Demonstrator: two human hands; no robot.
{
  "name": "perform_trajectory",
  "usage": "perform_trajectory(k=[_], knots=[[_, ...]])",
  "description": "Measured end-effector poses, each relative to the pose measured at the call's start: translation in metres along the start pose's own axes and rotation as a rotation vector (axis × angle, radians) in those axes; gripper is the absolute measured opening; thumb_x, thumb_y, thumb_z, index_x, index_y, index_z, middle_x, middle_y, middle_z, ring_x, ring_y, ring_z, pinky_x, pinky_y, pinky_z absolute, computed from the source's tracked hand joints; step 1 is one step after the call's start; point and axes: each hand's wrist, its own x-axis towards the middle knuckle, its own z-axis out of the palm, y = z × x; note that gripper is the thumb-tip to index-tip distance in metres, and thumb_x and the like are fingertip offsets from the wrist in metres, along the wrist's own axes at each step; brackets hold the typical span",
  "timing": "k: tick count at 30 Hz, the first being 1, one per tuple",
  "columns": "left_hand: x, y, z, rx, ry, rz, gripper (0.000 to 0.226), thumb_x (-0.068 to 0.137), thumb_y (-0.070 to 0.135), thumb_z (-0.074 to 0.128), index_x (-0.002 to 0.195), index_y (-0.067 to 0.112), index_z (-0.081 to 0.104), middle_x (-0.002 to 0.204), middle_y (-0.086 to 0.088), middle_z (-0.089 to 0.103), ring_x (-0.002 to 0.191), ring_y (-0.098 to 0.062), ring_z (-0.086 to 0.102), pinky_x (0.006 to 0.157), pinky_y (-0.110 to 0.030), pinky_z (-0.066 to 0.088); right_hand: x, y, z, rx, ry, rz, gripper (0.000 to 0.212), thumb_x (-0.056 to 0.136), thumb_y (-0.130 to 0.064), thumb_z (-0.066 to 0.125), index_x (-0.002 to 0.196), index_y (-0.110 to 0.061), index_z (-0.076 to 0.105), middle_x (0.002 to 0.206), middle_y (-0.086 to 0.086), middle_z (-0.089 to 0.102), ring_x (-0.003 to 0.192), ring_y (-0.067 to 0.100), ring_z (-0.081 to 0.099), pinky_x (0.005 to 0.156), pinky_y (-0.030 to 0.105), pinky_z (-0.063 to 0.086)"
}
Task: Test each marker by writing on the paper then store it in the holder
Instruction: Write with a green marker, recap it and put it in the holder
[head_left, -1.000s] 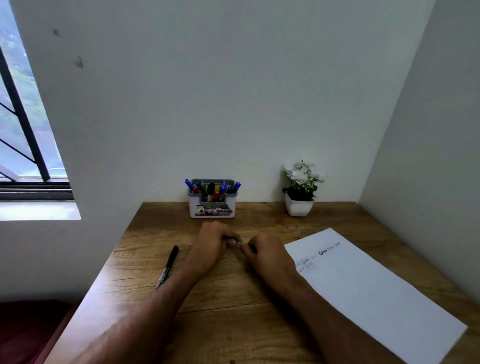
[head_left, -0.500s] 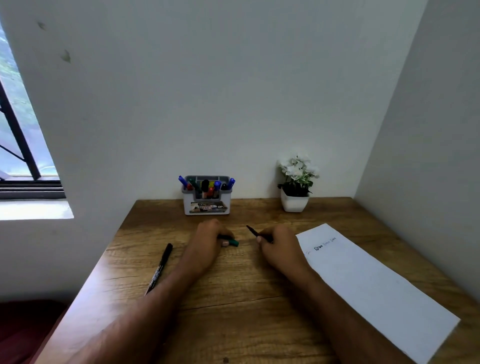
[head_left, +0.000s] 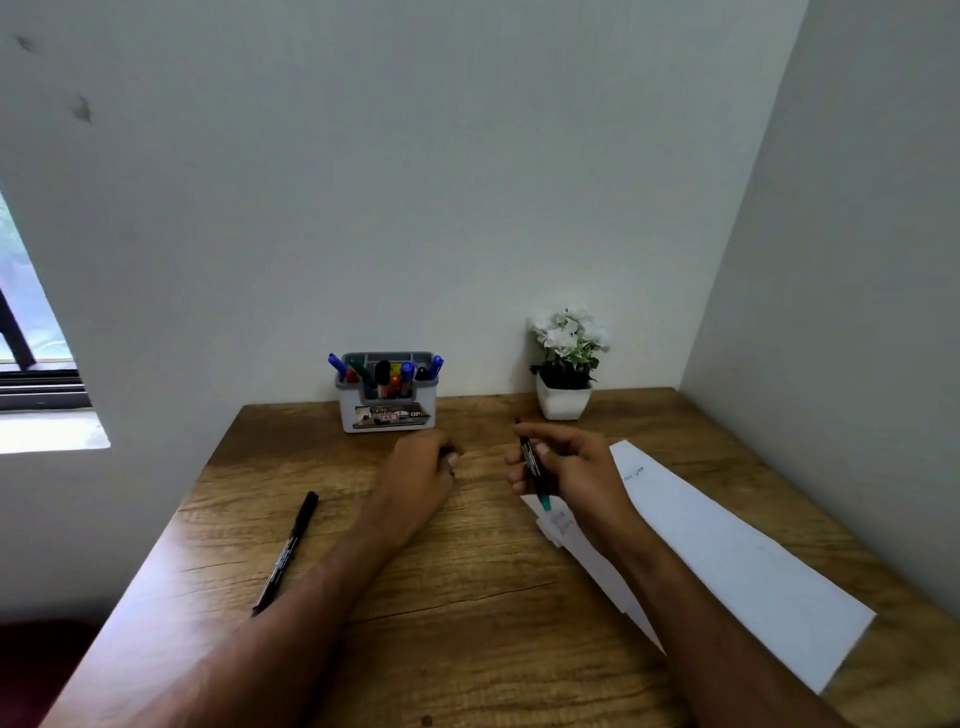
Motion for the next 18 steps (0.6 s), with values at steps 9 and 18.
perform_trajectory(k=[9,18], knots=[[-0.001,0.052,0.041,-0.015,-0.298,0.050,0.053,0.096,0.041,0.051,0.144,0.023,0.039,0.149,0.002,0.040,0.134,-0.014,0.037,0.106,-0.032,0.032,-0.008,0.000,-0.057,0.088,0.158,-0.166,0.026,0.094,0.006,0.061,0.117,-0.003,0.068,0.097,0.021,0.076,0.080,0.030,0.074,0.069,0.033,0.062],[-0.008,0.059,0.061,-0.014,-0.489,0.169,0.067,0.090,0.052,0.056,0.148,0.031,0.031,0.156,0.009,0.028,0.140,-0.009,0.028,0.115,-0.035,0.029,-0.026,0.010,-0.084,-0.132,0.317,-0.097,0.010,0.091,-0.012,0.073,0.097,-0.004,0.074,0.083,0.013,0.077,0.065,0.027,0.070,0.055,0.032,0.055]])
